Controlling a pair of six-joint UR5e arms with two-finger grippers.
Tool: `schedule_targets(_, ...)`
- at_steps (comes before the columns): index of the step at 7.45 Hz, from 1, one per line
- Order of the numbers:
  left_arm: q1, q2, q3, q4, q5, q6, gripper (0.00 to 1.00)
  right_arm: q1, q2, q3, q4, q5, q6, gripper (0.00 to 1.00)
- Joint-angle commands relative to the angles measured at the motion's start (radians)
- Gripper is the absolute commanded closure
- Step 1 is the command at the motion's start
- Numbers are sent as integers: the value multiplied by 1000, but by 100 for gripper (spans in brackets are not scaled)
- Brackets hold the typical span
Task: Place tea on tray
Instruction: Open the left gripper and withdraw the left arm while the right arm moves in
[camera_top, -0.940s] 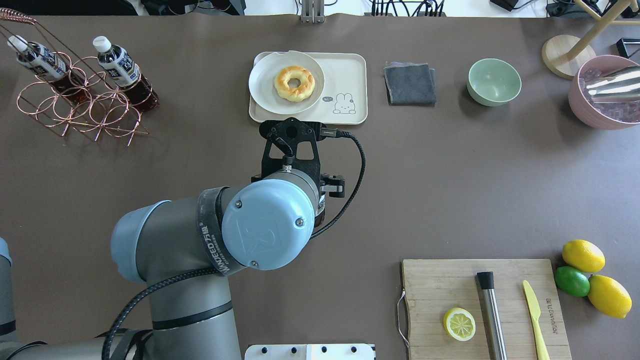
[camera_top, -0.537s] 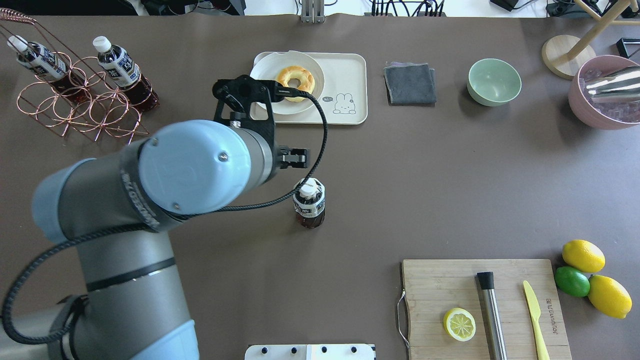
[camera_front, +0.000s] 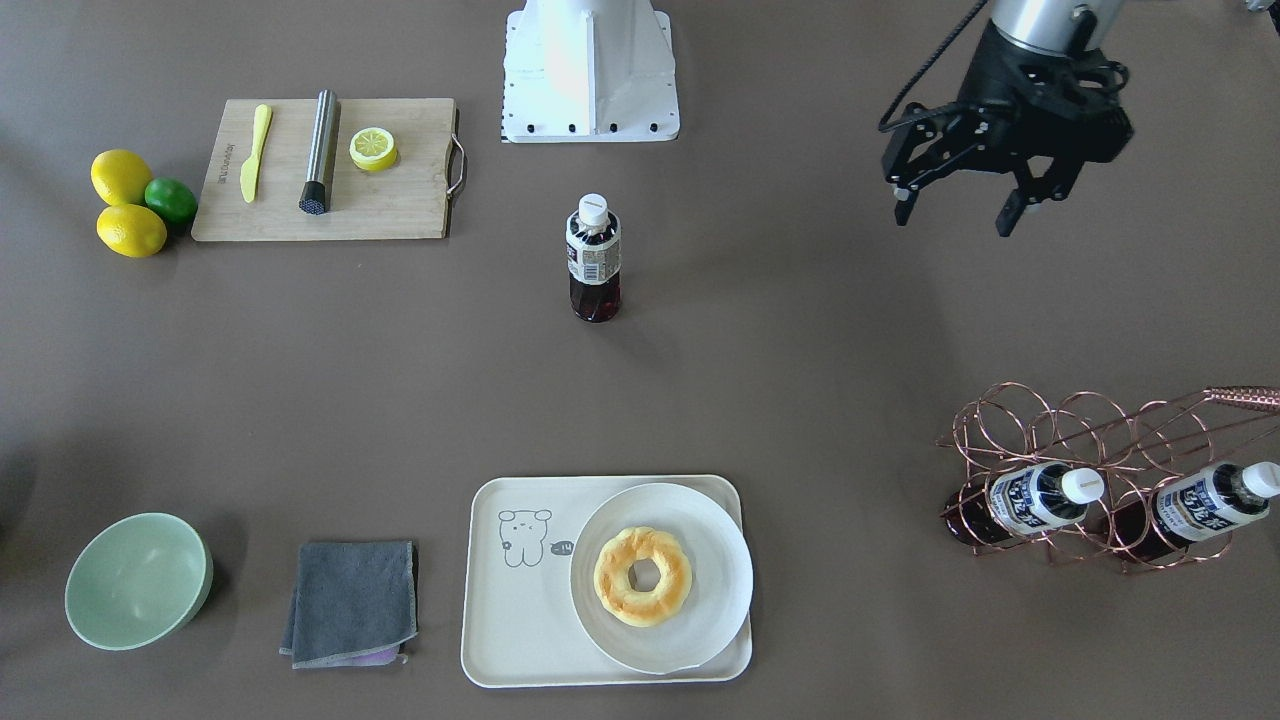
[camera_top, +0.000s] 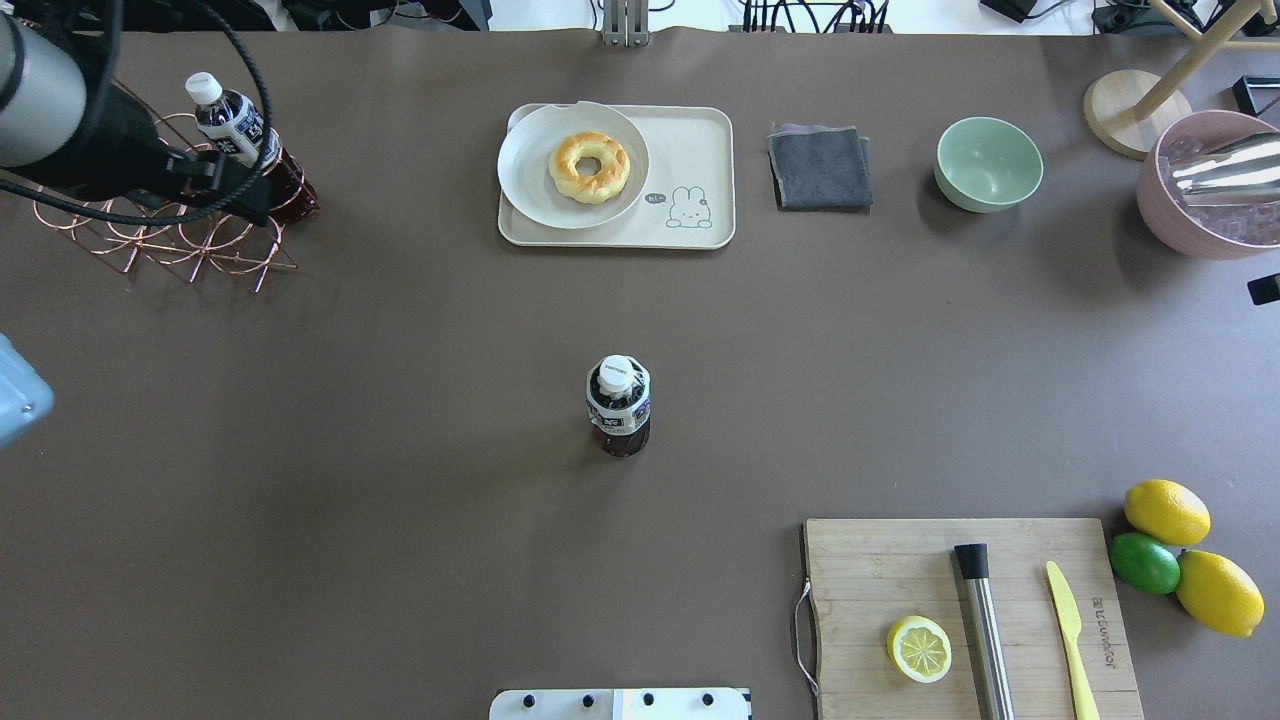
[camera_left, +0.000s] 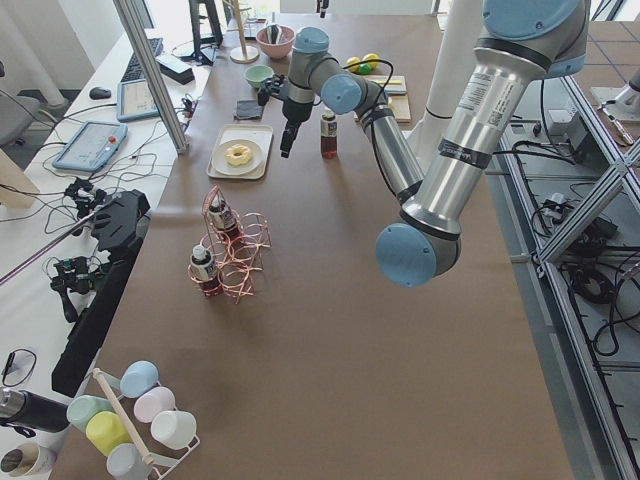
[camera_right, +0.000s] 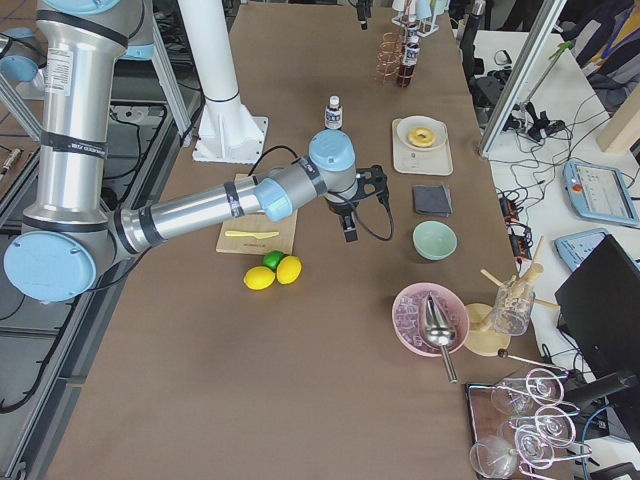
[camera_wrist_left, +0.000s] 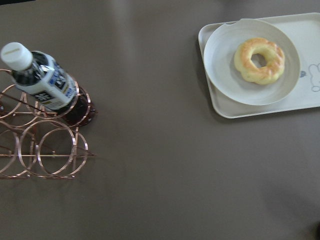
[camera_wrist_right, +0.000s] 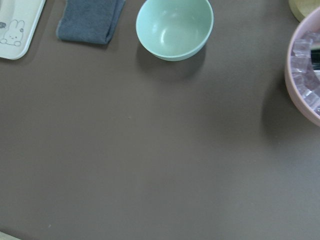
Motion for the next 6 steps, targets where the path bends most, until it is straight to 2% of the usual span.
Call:
schedule_targets(1, -204, 148, 56, -35, -102, 292, 4, -202, 85, 90, -1, -119, 277, 0)
schedule_targets(3, -328, 214, 136, -39, -164, 503, 4, -382, 194, 131, -7, -214, 526, 0)
schedule_targets(4, -376, 225, 188, -64, -200, 579, 3, -500, 257, 135, -13, -312, 642, 0)
schedule_targets(5, -381, 253, 222, -134, -210, 588, 3, -584, 382, 135, -115, -392, 735, 0)
schedule_targets(6, -381, 268, 260, -200, -212, 589, 3, -661, 571, 135, -323, -436, 836, 0)
